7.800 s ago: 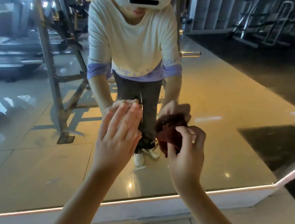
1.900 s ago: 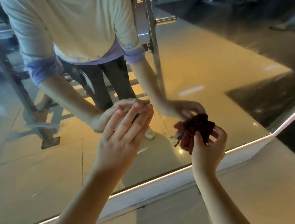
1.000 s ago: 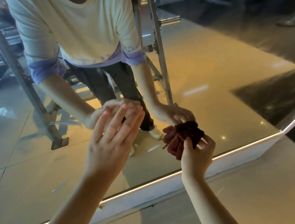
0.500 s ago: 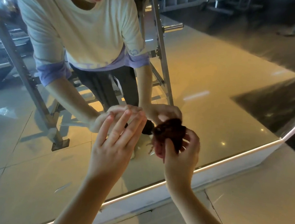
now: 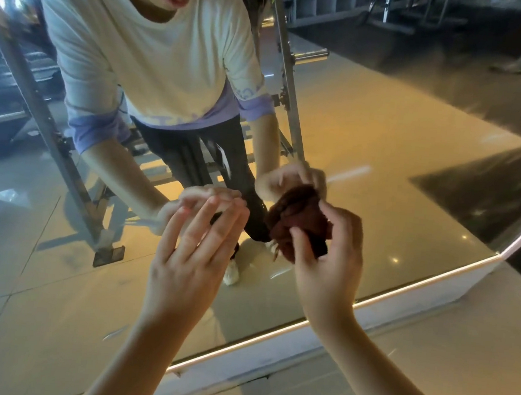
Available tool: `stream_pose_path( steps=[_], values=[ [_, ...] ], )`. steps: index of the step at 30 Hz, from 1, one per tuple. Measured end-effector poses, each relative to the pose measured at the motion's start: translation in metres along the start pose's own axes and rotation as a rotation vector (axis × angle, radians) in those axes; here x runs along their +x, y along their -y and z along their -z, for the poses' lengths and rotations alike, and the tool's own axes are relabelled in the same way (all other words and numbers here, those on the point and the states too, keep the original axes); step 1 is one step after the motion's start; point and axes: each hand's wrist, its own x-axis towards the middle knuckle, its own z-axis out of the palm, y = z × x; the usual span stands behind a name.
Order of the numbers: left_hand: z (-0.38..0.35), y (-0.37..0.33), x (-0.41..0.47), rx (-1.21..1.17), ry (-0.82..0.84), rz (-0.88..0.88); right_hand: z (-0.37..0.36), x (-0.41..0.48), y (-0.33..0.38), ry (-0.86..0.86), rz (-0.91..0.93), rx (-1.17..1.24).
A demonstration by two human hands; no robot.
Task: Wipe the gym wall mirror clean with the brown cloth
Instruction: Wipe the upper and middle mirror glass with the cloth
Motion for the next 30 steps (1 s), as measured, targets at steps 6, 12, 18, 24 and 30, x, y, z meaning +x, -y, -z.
stream_pose_path(
  steps=[6,12,18,24,30],
  values=[
    [0.004,0.012,-0.006,0.027,-0.011,0.121,-0.010,-0.005,0.005,-0.154,-0.139,0.005],
    [0.007,0.019,-0.010,0.057,0.009,0.130,0.001,0.014,0.005,-0.055,0.044,-0.020],
    [0.009,0.020,-0.010,0.052,0.009,0.123,-0.019,-0.012,0.032,0.019,0.098,-0.023],
    [0.015,0.030,-0.019,0.051,0.038,0.169,-0.005,0.019,0.029,-0.081,0.037,-0.011],
    [0.020,0.043,-0.022,0.069,0.001,0.207,-0.021,-0.011,0.034,0.084,0.280,-0.113]
  ],
)
